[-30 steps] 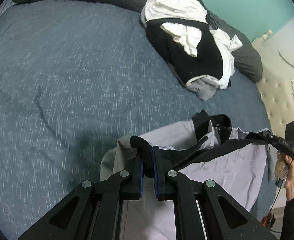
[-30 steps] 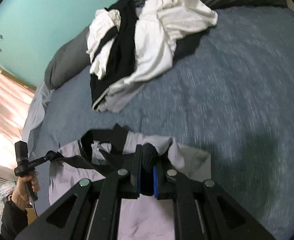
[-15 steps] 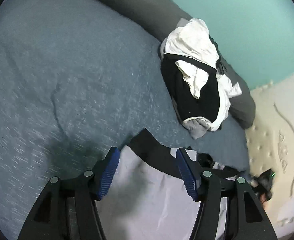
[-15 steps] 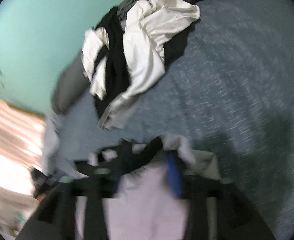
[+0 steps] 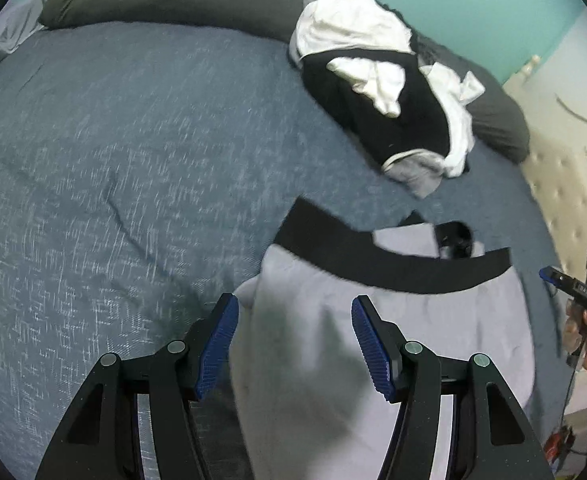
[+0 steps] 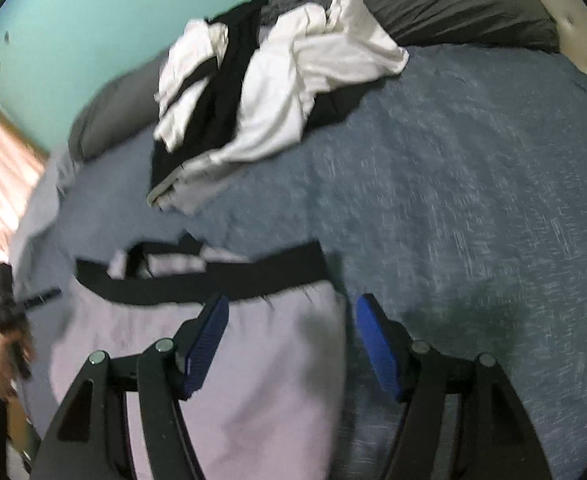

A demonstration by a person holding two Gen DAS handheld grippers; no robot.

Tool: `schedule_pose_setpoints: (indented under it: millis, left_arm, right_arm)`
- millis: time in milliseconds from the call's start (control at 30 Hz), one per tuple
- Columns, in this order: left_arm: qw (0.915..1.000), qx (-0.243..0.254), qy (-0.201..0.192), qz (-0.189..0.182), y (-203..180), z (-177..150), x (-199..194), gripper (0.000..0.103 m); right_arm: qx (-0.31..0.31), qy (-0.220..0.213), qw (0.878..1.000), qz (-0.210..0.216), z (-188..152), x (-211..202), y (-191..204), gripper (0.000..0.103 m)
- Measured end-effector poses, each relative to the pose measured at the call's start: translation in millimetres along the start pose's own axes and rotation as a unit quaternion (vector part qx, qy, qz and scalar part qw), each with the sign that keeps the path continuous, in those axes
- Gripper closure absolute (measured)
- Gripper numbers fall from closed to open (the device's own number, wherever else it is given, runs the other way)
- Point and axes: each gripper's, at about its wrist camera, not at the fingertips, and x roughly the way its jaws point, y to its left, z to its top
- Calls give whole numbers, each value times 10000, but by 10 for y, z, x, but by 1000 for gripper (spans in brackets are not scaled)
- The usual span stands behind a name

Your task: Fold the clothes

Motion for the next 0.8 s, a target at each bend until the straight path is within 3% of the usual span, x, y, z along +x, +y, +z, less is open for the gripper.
schedule_pose_setpoints:
  millis: [133, 267, 333, 400, 467, 533, 600, 800]
  left_arm:
    - [9998, -209, -36, -1, 144, -13, 122, 40]
    - [9998, -174, 23, -88, 162, 4, 270, 41]
    - [9998, -168, 7, -122, 161, 1, 310, 43]
    - [9998, -150, 13, -141, 158, -5, 353, 67]
    - [9998, -112, 32, -156, 157, -16, 374, 78]
    - [9998, -72, 0, -168, 154, -23, 356, 83]
    - [9999, -22, -51, -142, 141, -23, 322, 91]
    - [9994, -43, -309, -162, 67, 65, 99, 95]
  right_arm:
    - [-197, 99, 9995, -239, -87, 206, -10, 44]
    - [-231, 197, 9993, -213, -110, 429, -3, 54]
    - [-237, 236, 9992, -208, -123, 529, 3, 66]
    - [-241, 258, 9992, -209, -135, 620, 5, 77]
    - [-175, 177, 9995, -167, -137, 641, -15, 88]
    - [-183, 85, 9997, -154, -131, 628, -1, 98]
    - [-319, -58, 9993, -200, -113, 570, 63, 99]
    - [-649, -555, 9957, -352, 54, 235, 276, 100]
